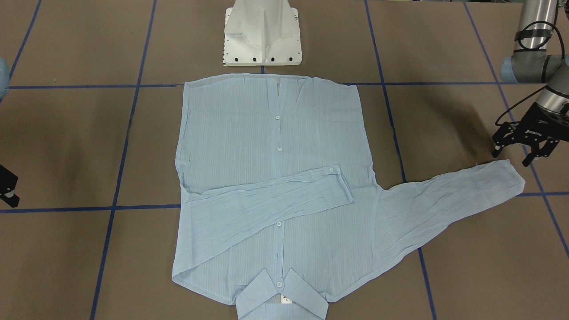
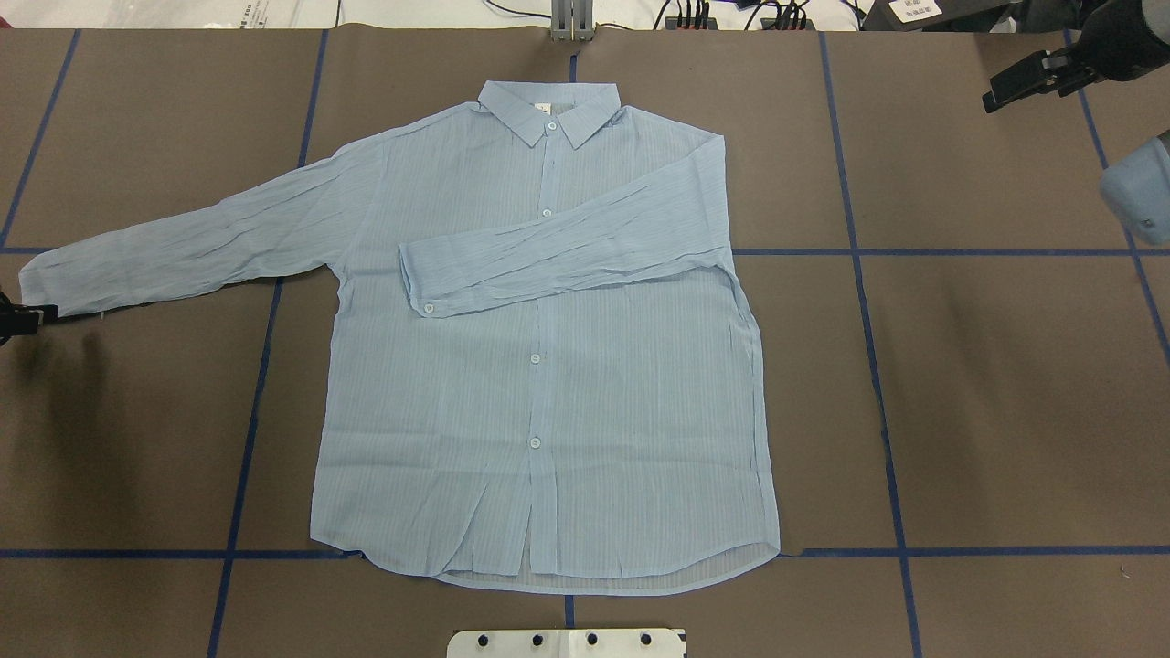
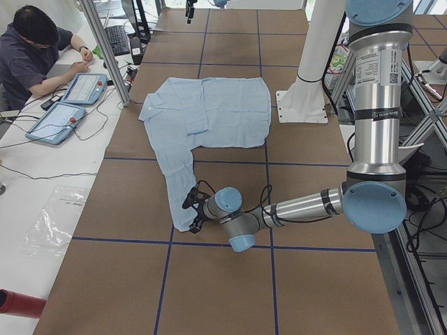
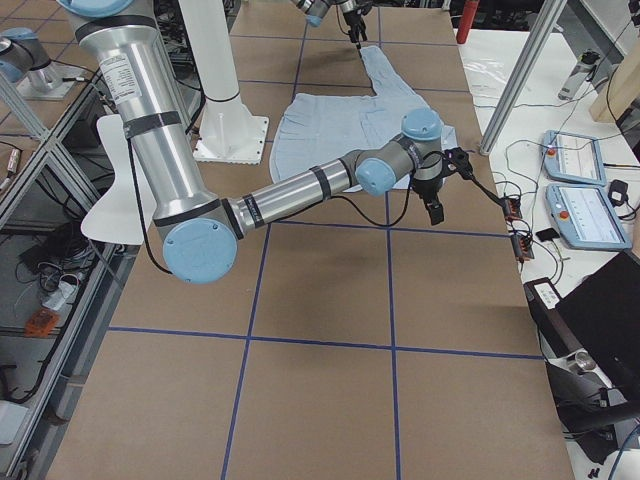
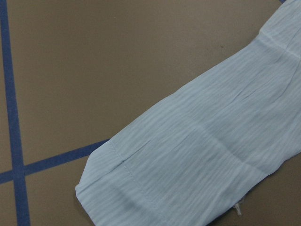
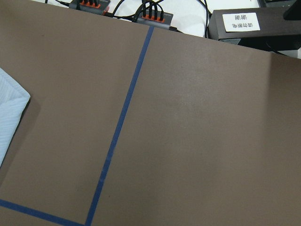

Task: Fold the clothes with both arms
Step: 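Lower the left gripper and grasp the cuff of the other sleeve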

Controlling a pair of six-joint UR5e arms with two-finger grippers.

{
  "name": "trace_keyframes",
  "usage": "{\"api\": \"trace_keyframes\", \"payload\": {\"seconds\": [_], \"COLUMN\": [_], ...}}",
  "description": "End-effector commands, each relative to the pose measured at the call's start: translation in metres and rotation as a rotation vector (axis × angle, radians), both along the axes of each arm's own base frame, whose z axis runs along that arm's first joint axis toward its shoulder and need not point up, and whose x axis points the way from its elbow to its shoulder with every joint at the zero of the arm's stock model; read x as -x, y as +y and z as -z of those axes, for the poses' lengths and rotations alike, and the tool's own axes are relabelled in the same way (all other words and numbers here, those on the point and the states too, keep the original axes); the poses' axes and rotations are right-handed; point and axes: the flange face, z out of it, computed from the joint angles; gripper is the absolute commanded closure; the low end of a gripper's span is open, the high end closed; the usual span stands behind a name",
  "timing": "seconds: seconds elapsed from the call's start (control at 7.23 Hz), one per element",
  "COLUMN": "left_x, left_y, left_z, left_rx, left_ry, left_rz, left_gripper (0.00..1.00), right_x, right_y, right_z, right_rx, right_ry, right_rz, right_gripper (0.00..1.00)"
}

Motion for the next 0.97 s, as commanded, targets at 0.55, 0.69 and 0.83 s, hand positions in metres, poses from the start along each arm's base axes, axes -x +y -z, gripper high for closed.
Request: {"api": "trace_keyframes", "payload": {"seconds": [0.55, 0.69, 0.83], "left_x": [-0.0006, -0.0004, -0.0007], "left_y": [0.0043, 0.0072, 0.0087], "left_z": [-0.0081, -0.0106, -0.0116], "left_rx": [0.044, 0.046, 0.047], "left_ry": [0.016, 0.014, 0.015], "left_rz": [0.029, 0.026, 0.021], "left_gripper": [0.61, 0.61, 0.60], "right_x": [0.0007, 0.0008, 0.0008], "right_y": [0.0001, -0.0001, -0.0001], "right_z": [-0.0002, -0.0009, -0.0009], "right_rx": [0.000, 0.001, 0.001], "right_ry": [0.001, 0.002, 0.002], "right_rz": [0.000, 0.000, 0.000], "right_gripper": [0.00, 0.00, 0.00]}}
